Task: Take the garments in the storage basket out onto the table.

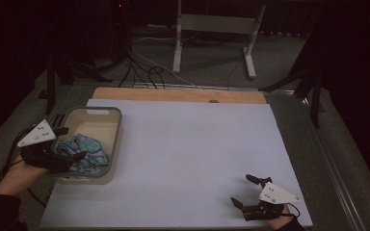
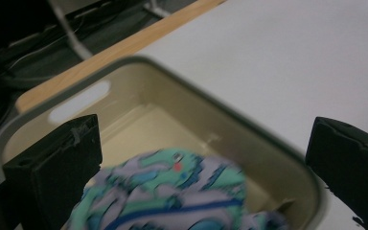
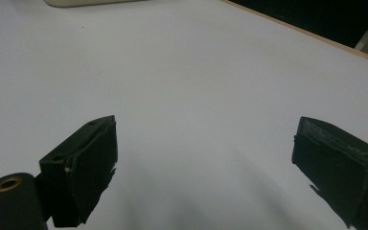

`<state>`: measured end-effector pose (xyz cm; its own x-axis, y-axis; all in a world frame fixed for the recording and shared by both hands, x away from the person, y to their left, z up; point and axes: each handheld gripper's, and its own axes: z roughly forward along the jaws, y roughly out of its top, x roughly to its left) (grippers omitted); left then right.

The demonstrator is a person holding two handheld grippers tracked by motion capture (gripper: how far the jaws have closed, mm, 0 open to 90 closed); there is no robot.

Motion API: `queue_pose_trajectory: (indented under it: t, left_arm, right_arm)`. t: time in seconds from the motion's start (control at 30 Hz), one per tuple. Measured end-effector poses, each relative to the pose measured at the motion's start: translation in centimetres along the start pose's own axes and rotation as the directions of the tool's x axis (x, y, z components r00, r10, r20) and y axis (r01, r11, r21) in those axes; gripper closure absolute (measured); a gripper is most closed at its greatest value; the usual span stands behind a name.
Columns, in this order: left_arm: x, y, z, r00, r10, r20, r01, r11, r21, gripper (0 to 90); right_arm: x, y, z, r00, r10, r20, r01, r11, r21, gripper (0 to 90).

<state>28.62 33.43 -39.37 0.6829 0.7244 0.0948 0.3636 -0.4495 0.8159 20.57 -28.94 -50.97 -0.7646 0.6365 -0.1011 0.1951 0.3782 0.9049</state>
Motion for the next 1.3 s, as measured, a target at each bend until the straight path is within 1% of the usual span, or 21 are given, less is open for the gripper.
queue_pose_trajectory:
  t: [0.1,0.17,0.27,0.37,0.47,0.53,0.6,0.67,0.7,0.8,0.87,0.9,0.97,1.0,1.1,1.13,1.17,1.2,1.23,1.27,1.3]
  left_arm:
    - [0.5,-0.7,0.1,0.9992,-0.025,-0.031,0.025,0.9994,0.021,0.0]
    - [0.8,-1.0,0.1,0.9968,-0.031,-0.073,0.033,0.9993,0.02,0.0]
    - [1.3,-1.5,0.3,0.9957,-0.053,-0.076,0.055,0.998,0.03,0.0]
    - [1.6,-2.0,0.7,0.9954,-0.061,-0.074,0.065,0.9959,0.062,0.0]
    - [1.9,-2.5,1.1,0.9923,-0.084,-0.091,0.091,0.9927,0.078,0.0]
    - [2.0,-2.8,1.4,0.9898,-0.086,-0.113,0.098,0.99,0.102,0.0]
    - [2.0,-3.0,1.7,0.9885,-0.1,-0.113,0.115,0.9851,0.128,0.0]
    - [2.0,-3.1,1.9,0.9876,-0.096,-0.124,0.113,0.9839,0.139,0.0]
    - [2.0,-3.2,2.1,0.9874,-0.117,-0.107,0.133,0.9789,0.155,0.0]
    - [2.0,-3.4,2.6,0.9863,-0.132,-0.098,0.148,0.972,0.182,0.0]
    - [1.8,-3.4,3.0,0.986,-0.125,-0.111,0.145,0.9683,0.203,0.0]
    - [1.8,-3.4,3.2,0.9852,-0.123,-0.119,0.147,0.9636,0.223,0.0]
    - [1.8,-3.4,3.4,0.9853,-0.12,-0.122,0.146,0.9611,0.234,0.0]
    - [1.8,-3.4,3.5,0.9846,-0.124,-0.124,0.151,0.9582,0.243,0.0]
    - [1.9,-3.4,3.9,0.9865,-0.122,-0.11,0.149,0.9465,0.287,0.0]
    - [1.9,-3.4,4.0,0.9872,-0.125,-0.1,0.15,0.9407,0.304,0.0]
    - [1.9,-3.4,4.1,0.9869,-0.122,-0.105,0.15,0.9351,0.321,0.0]
    - [1.8,-3.4,4.2,0.9871,-0.125,-0.1,0.151,0.932,0.329,0.0]
    - [1.8,-3.4,4.3,0.9873,-0.129,-0.093,0.153,0.9269,0.342,0.1]
    - [1.8,-3.5,4.5,0.9874,-0.126,-0.096,0.152,0.9179,0.366,0.1]
    - [1.7,-3.5,4.6,0.9875,-0.128,-0.091,0.153,0.9139,0.376,0.1]
  right_arm:
    - [0.0,0.0,0.1,1.0,0.002,-0.001,-0.002,1.0,0.001,8.8]
    - [0.0,0.0,0.1,1.0,-0.004,-0.002,0.004,1.0,0.0,8.8]
    - [0.0,-0.1,0.1,1.0,-0.002,-0.005,0.002,1.0,0.002,8.8]
    - [0.0,0.0,0.1,1.0,-0.005,-0.006,0.005,1.0,0.001,8.8]
    - [0.0,-0.1,0.1,1.0,-0.003,-0.006,0.003,1.0,0.004,8.8]
    - [0.0,0.0,0.1,1.0,-0.005,-0.006,0.005,1.0,0.003,8.8]
    - [0.0,-0.1,0.1,1.0,-0.005,-0.005,0.005,1.0,0.0,8.8]
    - [0.0,-0.1,0.1,1.0,-0.003,-0.005,0.004,1.0,0.003,8.8]
    - [0.0,-0.1,0.1,1.0,-0.001,-0.007,0.001,1.0,0.001,8.8]
    - [0.0,-0.1,0.1,0.9999,0.001,-0.01,-0.001,1.0,0.008,8.8]
    - [0.0,-0.1,0.1,1.0,-0.004,-0.008,0.005,1.0,0.008,8.8]
    - [0.0,-0.1,0.1,0.9999,-0.002,-0.012,0.002,1.0,0.008,8.8]
    - [0.0,-0.1,0.1,1.0,-0.001,-0.007,0.001,1.0,0.007,8.8]
    - [0.0,-0.1,0.1,1.0,0.002,-0.007,-0.002,1.0,0.007,8.8]
    - [0.0,-0.1,0.1,0.9999,0.002,-0.01,-0.002,1.0,0.009,8.8]
    - [0.0,-0.1,0.1,0.9999,0.004,-0.012,-0.004,1.0,0.009,8.8]
    - [0.0,-0.1,0.1,1.0,0.003,-0.007,-0.003,1.0,0.008,8.8]
    - [0.0,-0.1,0.1,1.0,0.004,-0.006,-0.004,1.0,0.006,8.8]
    - [0.0,-0.1,0.1,1.0,0.005,-0.007,-0.005,1.0,0.006,8.8]
    - [0.0,-0.1,0.1,0.9999,0.007,-0.008,-0.007,1.0,0.009,8.8]
    - [0.1,-0.1,0.2,0.9999,0.008,-0.011,-0.008,1.0,0.006,8.8]
